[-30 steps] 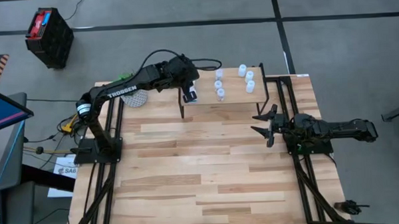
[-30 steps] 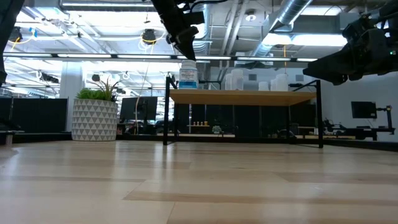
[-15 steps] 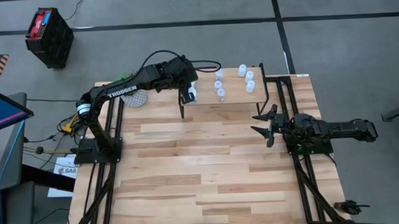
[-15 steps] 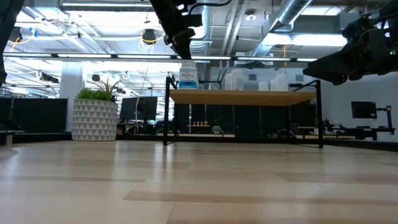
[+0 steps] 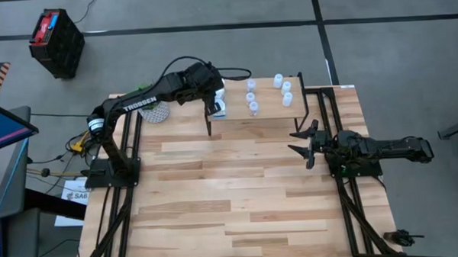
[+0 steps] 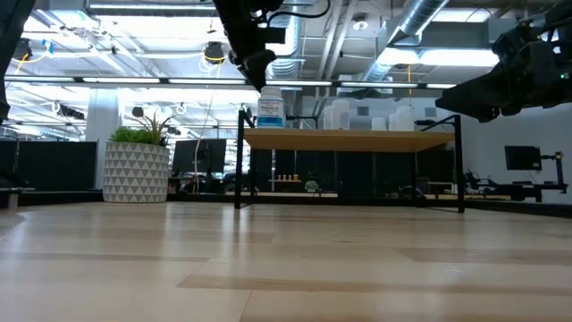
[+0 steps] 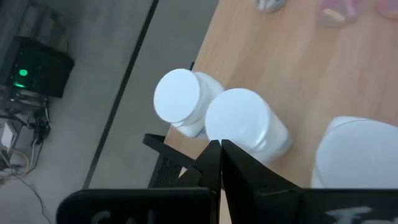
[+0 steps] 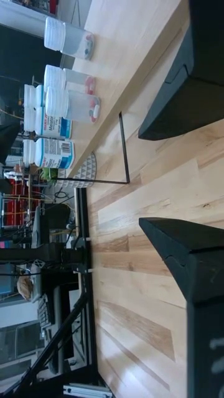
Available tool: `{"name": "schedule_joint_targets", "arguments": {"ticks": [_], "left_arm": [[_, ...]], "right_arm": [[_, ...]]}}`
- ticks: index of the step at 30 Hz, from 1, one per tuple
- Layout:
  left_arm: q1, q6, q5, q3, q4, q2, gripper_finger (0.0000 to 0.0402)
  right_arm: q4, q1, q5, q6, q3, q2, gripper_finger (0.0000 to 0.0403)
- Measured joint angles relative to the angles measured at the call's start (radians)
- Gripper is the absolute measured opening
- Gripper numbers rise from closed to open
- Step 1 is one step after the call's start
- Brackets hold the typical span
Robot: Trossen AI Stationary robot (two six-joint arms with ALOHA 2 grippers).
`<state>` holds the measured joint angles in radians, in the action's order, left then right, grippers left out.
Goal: Pick and place medicine bottles onto shelf by color
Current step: Adjust the big white pill bottles on the shelf
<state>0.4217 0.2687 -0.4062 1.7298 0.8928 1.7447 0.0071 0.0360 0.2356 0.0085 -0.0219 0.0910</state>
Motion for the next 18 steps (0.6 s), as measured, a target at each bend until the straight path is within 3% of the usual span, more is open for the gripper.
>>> {"name": "schedule_joint_targets", "arguments": {"ticks": [7,13,18], "left_arm": [[-0.001,0.0,0.007,0.0,-0.005,0.0,0.0],[-0.008,0.024,0.119,0.0,-0.061,0.0,0.0],[-0.008,0.023,0.131,0.0,-0.053,0.007,0.0]], "right_arm": [[0.0,0.0,0.0,0.0,0.0,0.0,0.0238],[0.0,0.0,0.0,0.0,0.0,0.0,0.0238],[0.0,0.0,0.0,0.0,0.0,0.0,0.0238]]}}
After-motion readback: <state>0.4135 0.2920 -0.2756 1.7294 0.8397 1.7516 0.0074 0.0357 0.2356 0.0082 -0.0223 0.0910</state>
